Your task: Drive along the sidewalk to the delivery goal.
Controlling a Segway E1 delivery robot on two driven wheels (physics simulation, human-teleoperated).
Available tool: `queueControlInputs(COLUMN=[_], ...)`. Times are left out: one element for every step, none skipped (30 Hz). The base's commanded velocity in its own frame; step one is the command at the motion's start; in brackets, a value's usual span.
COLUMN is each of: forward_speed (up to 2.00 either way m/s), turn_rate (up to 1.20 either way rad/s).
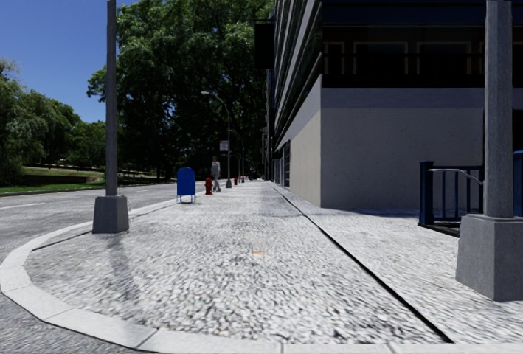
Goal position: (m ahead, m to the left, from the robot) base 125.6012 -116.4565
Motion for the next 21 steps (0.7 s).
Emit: queueControlInputs(forward_speed=[2.0, 2.0, 2.0, 2.0, 2.0, 2.0, 2.0, 2.0, 2.0, 2.0, 2.0, 2.0, 2.0, 2.0, 2.0, 2.0, 2.0, 2.0, 2.0, 2.0, 2.0], turn_rate=[0.0, 0.0, 0.0, 0.0, 0.0, 0.0, 0.0, 0.0, 0.0, 0.0, 0.0, 0.0, 0.0, 0.0, 0.0, 0.0, 0.0, 0.0, 0.0, 0.0, 0.0])
